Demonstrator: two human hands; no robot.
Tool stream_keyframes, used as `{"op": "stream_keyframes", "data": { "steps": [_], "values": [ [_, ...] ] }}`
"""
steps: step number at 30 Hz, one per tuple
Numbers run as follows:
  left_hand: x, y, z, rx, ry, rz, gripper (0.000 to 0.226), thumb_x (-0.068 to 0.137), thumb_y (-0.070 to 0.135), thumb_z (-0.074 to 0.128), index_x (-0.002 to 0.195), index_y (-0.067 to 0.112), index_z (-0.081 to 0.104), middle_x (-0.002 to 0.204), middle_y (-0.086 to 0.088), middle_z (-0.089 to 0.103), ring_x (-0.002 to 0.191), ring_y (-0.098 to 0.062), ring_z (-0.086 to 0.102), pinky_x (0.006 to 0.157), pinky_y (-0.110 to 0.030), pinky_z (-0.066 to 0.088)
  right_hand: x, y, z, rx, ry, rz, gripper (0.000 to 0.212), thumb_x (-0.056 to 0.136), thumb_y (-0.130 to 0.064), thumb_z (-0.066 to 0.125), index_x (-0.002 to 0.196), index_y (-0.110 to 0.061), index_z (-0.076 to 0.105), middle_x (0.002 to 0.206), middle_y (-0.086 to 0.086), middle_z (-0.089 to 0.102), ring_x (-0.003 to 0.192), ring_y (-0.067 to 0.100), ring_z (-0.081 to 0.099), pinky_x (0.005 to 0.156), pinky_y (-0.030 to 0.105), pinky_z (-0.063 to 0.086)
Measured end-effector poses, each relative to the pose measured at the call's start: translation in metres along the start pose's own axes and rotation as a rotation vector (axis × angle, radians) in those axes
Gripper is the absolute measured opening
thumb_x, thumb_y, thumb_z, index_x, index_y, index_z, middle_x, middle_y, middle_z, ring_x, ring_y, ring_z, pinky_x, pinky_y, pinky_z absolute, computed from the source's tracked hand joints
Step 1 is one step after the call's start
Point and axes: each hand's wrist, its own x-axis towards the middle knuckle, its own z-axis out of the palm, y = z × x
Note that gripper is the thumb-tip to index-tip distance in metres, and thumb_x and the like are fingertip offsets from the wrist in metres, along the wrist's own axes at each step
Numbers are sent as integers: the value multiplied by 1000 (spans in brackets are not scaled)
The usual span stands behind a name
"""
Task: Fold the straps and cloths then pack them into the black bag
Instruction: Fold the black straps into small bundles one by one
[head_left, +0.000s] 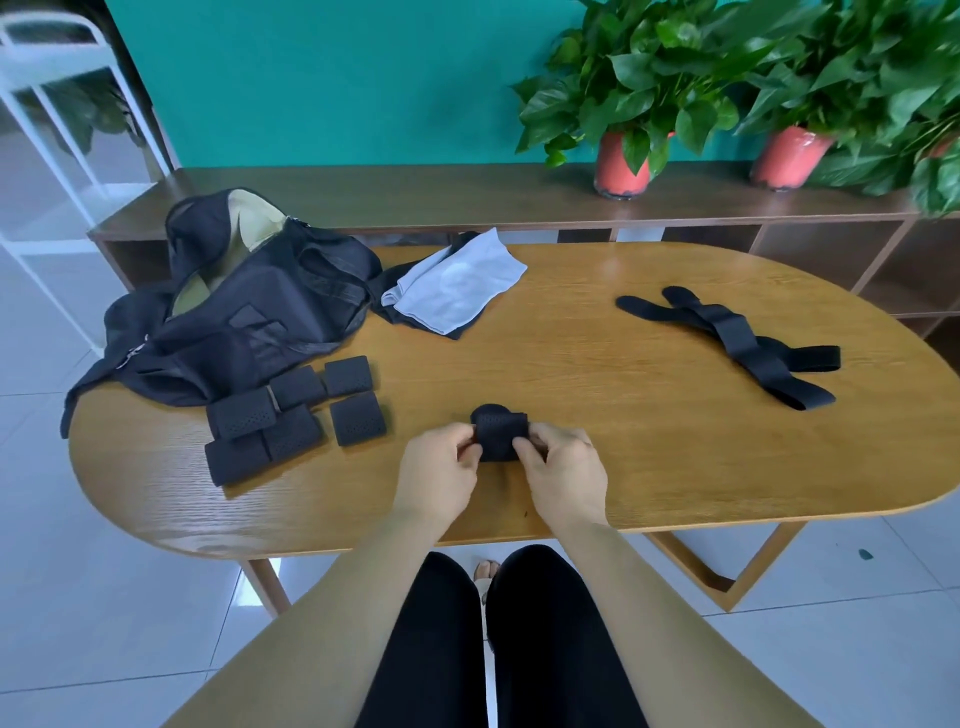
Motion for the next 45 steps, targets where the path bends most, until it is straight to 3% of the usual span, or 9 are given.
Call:
{"op": "stream_keyframes", "data": {
  "steps": [2, 7, 14, 24, 32, 36, 38, 41, 45],
  "values": [
    [5, 1, 3, 0, 24, -25, 15, 90, 10, 58, 76, 9, 63, 65, 0, 59, 60, -16, 51, 56, -28, 39, 4, -2, 3, -33, 14, 4, 18, 94, -30, 55, 97, -18, 67, 66, -14, 39, 95, 19, 52, 67, 28, 42],
    [14, 3, 5, 4, 42, -85, 16, 91, 14, 58, 79, 12, 68, 71, 0, 64, 64, -17, 57, 57, -27, 42, 14, -2, 12, -125, 42, -15, 23, 95, -34, 53, 92, -17, 68, 81, -1, 65, 97, 18, 48, 60, 27, 36],
    [27, 2, 7, 83, 18, -172, 28, 91, 21, 57, 70, 5, 66, 65, -8, 63, 57, -20, 56, 49, -25, 38, 22, -7, 16, -220, -1, 38, 31, 96, -36, 49, 74, -17, 59, 72, -1, 57, 96, 19, 47, 57, 26, 32],
    [33, 0, 5, 104, 1, -212, 30, 92, 24, 60, 66, 9, 62, 62, -4, 59, 56, -17, 55, 49, -26, 41, 27, -14, 18, -273, -13, 81, 31, 96, -38, 49, 82, -18, 67, 69, -2, 52, 98, 20, 50, 58, 25, 33],
    [30, 5, 5, 181, 34, -185, 16, 91, 30, 61, 98, 15, 63, 92, -1, 65, 81, -17, 62, 68, -29, 52, 26, -20, 17, -279, -2, 115, 27, 95, -40, 50, 104, -20, 64, 89, 2, 65, 103, 21, 51, 61, 28, 38],
    [16, -1, 8, 226, 114, 51, 33, 93, 22, 57, 125, 20, 58, 119, -1, 55, 102, -19, 58, 80, -32, 51, 25, -22, 14, -289, -41, 138, 29, 95, -41, 48, 109, -19, 61, 94, 3, 64, 106, 21, 50, 63, 29, 40],
    [9, -6, 10, 283, 56, 163, 37, 95, 19, 52, 132, 22, 55, 128, -1, 49, 115, -22, 51, 89, -36, 44, 26, -22, 12, -262, -56, 165, 30, 95, -42, 48, 111, -20, 60, 95, 3, 64, 106, 21, 50, 64, 29, 41],
    [3, -7, 10, 365, -36, 124, 42, 99, 22, 42, 140, 30, 46, 138, 1, 42, 127, -21, 37, 95, -35, 32, 28, -20, 9, -137, -71, 233, 30, 94, -43, 49, 113, -23, 60, 100, 0, 65, 104, 20, 52, 70, 30, 46],
    [5, 0, 6, 378, -108, 68, 46, 100, 19, 38, 145, 31, 38, 143, -2, 40, 128, -24, 32, 98, -36, 32, 23, -20, 10, -81, -118, 250, 26, 92, -30, 51, 114, -25, 64, 104, -1, 66, 100, 21, 57, 74, 33, 52]
  ]
}}
